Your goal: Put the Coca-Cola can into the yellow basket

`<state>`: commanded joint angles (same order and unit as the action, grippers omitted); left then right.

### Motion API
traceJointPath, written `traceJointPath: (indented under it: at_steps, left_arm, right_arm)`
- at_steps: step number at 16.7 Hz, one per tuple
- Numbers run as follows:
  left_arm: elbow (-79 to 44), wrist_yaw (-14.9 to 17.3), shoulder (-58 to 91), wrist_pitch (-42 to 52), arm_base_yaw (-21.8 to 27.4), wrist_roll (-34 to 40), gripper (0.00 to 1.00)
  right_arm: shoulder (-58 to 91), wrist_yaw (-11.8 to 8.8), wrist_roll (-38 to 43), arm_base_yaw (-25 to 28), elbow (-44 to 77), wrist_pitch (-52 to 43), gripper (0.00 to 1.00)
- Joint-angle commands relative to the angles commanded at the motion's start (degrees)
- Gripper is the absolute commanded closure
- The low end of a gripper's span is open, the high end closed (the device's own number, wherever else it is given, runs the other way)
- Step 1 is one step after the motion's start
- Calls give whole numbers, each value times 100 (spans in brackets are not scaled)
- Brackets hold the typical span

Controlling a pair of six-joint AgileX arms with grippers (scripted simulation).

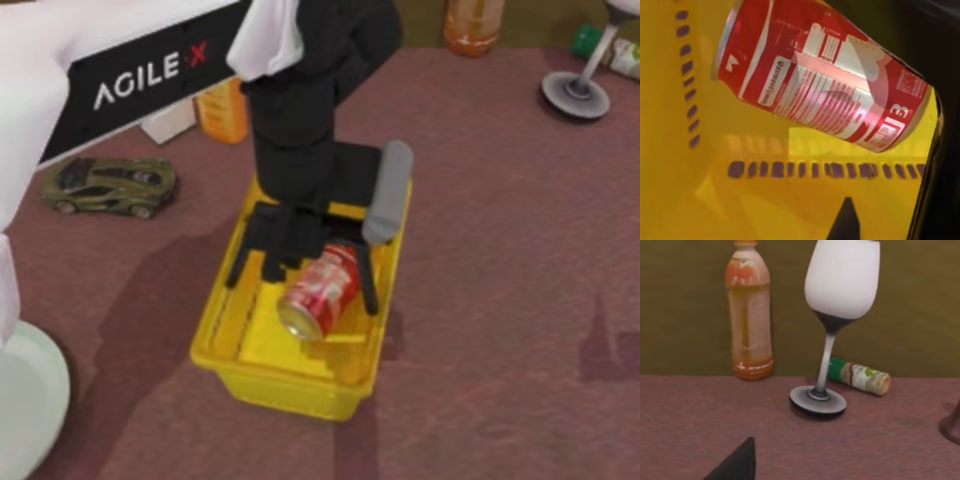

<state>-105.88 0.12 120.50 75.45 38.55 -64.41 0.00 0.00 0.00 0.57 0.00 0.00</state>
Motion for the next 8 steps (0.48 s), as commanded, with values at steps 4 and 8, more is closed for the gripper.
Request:
traceJointPath:
  at_steps: [4,8]
  left_arm:
    - [-467,0,-105,612,-191,-123,100]
    - [-793,-2,-210,1005,-329,-209,100]
  right_arm:
    - [0,0,0,0,0,0,0]
    - [0,0,0,0,0,0,0]
